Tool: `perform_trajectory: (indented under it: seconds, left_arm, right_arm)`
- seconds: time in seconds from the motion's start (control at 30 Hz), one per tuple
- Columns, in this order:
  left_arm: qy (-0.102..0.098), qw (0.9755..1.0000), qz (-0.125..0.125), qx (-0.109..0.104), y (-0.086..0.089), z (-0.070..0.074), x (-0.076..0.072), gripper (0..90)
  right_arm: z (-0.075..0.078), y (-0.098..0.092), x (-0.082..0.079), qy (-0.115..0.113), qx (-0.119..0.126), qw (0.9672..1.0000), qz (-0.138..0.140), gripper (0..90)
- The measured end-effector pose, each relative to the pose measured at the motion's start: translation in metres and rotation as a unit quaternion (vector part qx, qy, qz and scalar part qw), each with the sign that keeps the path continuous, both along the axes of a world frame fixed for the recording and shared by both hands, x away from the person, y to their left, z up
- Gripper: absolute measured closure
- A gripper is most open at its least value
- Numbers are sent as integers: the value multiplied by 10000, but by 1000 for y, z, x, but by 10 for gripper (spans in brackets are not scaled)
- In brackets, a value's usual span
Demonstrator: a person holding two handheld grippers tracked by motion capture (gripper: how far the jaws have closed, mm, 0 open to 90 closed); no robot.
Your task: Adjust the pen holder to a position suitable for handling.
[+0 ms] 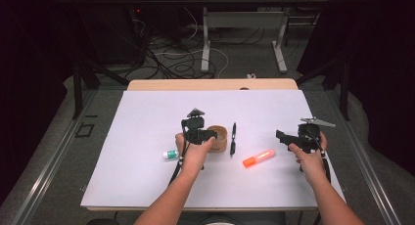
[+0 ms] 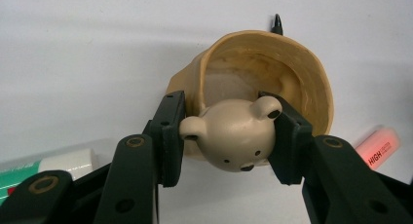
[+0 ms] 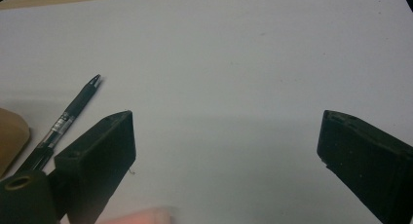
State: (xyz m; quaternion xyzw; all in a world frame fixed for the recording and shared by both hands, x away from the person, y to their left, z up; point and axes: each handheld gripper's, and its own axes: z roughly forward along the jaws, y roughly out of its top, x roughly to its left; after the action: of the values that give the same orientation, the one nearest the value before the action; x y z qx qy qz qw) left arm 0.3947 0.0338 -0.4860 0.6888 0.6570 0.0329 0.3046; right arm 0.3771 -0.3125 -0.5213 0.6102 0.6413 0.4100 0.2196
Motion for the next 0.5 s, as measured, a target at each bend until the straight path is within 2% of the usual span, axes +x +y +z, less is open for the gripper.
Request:
perform_trajectory:
  seconds: [0.07,0.3,0.4,0.5]
  left_arm:
    - [22,9999,-47,-123,1,-2,0,543]
    - [-33,9996,-176,-218,6,1,1,491]
    - [-271,9990,-284,-191,7,4,-1,461]
    - [-517,9975,-465,-147,9,8,-4,455]
  right_arm:
    - [0,0,0,0,2,10000,0,66]
    - [0,0,0,9,-1,10000,-4,66]
    - [0,-1,0,29,-1,10000,31,66]
    - [0,0,0,8,-8,10000,-3,66]
